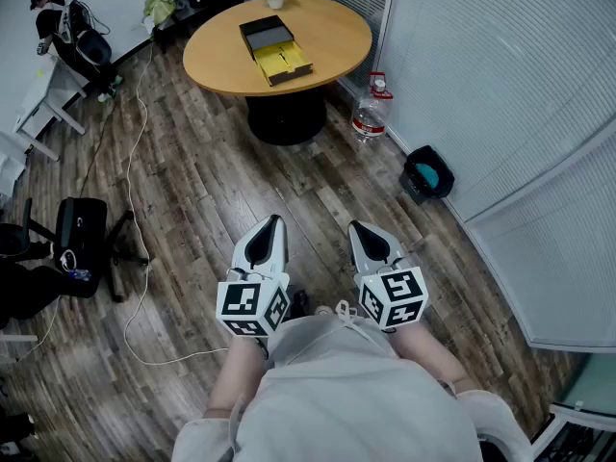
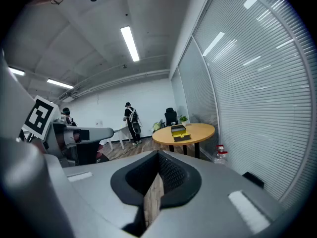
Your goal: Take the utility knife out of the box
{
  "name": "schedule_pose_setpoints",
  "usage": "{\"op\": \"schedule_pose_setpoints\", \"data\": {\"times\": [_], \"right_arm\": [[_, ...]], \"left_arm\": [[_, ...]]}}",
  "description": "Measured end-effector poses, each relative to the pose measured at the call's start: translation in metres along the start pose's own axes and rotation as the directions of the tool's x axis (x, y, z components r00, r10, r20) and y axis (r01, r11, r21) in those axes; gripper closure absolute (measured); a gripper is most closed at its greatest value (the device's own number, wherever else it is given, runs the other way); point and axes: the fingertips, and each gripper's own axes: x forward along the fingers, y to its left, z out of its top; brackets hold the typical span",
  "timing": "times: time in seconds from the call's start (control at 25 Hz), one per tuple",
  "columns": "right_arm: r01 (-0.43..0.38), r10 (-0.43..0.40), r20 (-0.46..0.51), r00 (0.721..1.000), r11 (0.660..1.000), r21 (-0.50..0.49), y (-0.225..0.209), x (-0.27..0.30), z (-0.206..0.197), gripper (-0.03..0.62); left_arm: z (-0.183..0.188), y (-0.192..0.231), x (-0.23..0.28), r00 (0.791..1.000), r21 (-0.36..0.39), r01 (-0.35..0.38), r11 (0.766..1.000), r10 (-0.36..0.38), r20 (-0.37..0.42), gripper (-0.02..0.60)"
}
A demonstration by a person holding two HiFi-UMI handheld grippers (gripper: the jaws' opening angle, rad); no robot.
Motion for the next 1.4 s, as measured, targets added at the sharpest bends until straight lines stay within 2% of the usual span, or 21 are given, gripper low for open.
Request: {"op": "schedule_pose_setpoints", "data": {"times": [0.36,0.72,1.0,1.24,1.4], "right_arm": [[-0.01,0.011,-0.016,1.0,1.0,0.029,-0.009,0.023,0.002,0.594],[-0.013,0.022,-0.078,0.997,0.993,0.113,-0.026,0.041,-0.021,0.594],[0.013,0.002,-0.116,0.993,0.993,0.12,-0.035,0.084,-0.024,0.594],[0.069,-0.054,-0.133,0.99,0.992,0.105,-0.05,0.141,-0.006,0.594],[0.096,-0.082,-0.145,0.986,0.991,0.097,-0.057,0.198,0.013,0.594]], "left_arm": [[0.001,0.012,0.017,1.0,0.009,-0.025,1.0,0.025,-0.017,0.575],[-0.024,0.022,0.033,0.995,-0.023,-0.049,0.999,0.047,-0.084,0.575],[-0.028,0.065,0.064,0.992,-0.06,-0.078,0.995,0.072,-0.105,0.575],[-0.015,0.103,0.121,0.995,-0.093,-0.038,0.995,0.029,-0.099,0.575],[-0.002,0.144,0.166,0.995,-0.112,-0.015,0.994,0.003,-0.104,0.575]]}}
